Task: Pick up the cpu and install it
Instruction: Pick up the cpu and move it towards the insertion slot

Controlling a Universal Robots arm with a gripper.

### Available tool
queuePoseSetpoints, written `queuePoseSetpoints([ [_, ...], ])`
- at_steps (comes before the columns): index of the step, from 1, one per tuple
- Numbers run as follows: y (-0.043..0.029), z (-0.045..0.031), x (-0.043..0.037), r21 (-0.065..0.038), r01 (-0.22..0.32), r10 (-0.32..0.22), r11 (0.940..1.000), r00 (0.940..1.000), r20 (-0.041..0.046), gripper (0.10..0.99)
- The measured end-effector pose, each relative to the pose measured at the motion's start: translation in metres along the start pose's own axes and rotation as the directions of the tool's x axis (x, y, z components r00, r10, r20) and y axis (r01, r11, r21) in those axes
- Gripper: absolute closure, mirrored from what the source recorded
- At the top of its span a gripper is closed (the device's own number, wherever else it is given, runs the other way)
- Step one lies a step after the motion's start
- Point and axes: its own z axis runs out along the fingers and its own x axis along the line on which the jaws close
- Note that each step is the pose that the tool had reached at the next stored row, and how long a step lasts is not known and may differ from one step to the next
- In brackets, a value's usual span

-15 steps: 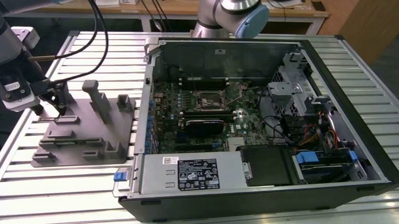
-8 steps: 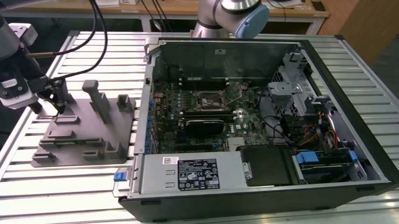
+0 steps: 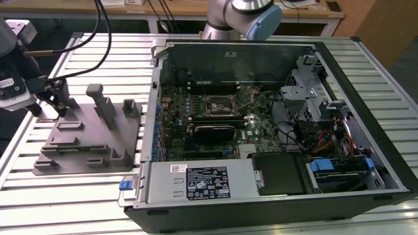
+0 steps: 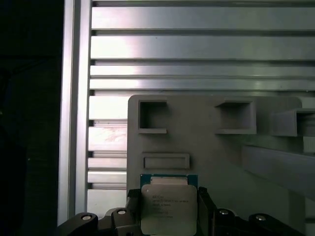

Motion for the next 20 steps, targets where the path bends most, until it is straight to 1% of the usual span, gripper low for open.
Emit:
queuePoseSetpoints([
  [19, 0.0012, -0.0207, 0.0003, 0.000, 0.000, 0.000, 1.0000, 1.0000, 0.0009, 0.541],
  [20, 0.0014, -0.0229, 0.0003, 0.000, 0.000, 0.000, 1.0000, 1.0000, 0.0011, 0.541],
])
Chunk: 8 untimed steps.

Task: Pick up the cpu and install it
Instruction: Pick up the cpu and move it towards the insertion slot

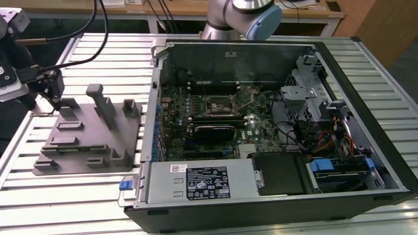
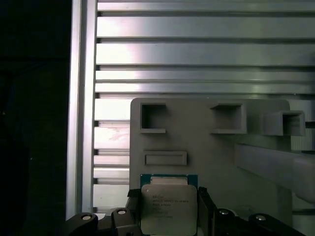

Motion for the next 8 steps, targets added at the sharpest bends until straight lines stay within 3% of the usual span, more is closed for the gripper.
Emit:
queuePoseSetpoints([
  [1, 0.0003, -0.0058, 0.0001, 0.000, 0.000, 0.000, 1.0000, 1.0000, 0.0002, 0.541],
  [8, 0.0010, -0.0165, 0.0002, 0.000, 0.000, 0.000, 1.0000, 1.0000, 0.0008, 0.541],
])
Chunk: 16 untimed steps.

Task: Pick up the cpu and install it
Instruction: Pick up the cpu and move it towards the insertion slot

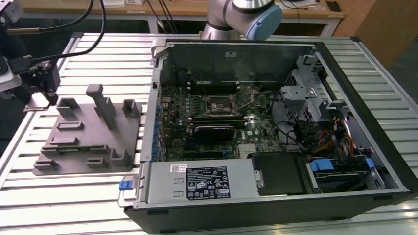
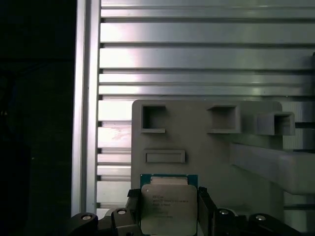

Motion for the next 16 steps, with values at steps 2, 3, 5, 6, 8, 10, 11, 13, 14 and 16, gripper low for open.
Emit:
queuePoseSetpoints([
  [2, 0.0002, -0.0029, 0.0000, 0.000, 0.000, 0.000, 1.0000, 1.0000, 0.0002, 0.541],
  [3, 0.0003, -0.0046, 0.0001, 0.000, 0.000, 0.000, 1.0000, 1.0000, 0.0003, 0.541],
  [5, 0.0005, -0.0076, 0.0001, 0.000, 0.000, 0.000, 1.0000, 1.0000, 0.0004, 0.541],
  [6, 0.0005, -0.0090, 0.0001, 0.000, 0.000, 0.000, 1.0000, 1.0000, 0.0006, 0.541],
  [8, 0.0007, -0.0115, 0.0001, 0.000, 0.000, 0.000, 1.0000, 1.0000, 0.0008, 0.541],
  [10, 0.0008, -0.0139, 0.0001, 0.000, 0.000, 0.000, 1.0000, 1.0000, 0.0009, 0.541],
  [11, 0.0009, -0.0149, 0.0002, 0.000, 0.000, 0.000, 1.0000, 1.0000, 0.0010, 0.541],
  [13, 0.0010, -0.0170, 0.0002, 0.000, 0.000, 0.000, 1.0000, 1.0000, 0.0011, 0.541],
  [14, 0.0011, -0.0182, 0.0002, 0.000, 0.000, 0.000, 1.0000, 1.0000, 0.0013, 0.541],
  [16, 0.0012, -0.0207, 0.0002, 0.000, 0.000, 0.000, 1.0000, 1.0000, 0.0015, 0.541],
])
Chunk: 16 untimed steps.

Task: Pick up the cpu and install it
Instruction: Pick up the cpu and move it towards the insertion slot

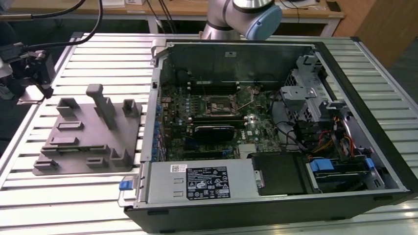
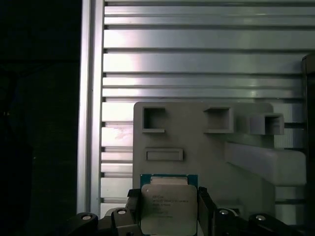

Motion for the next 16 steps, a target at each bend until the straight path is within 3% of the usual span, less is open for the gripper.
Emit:
queuePoseSetpoints([
  [16, 0.0013, -0.0215, 0.0002, 0.000, 0.000, 0.000, 1.0000, 1.0000, 0.0004, 0.541],
])
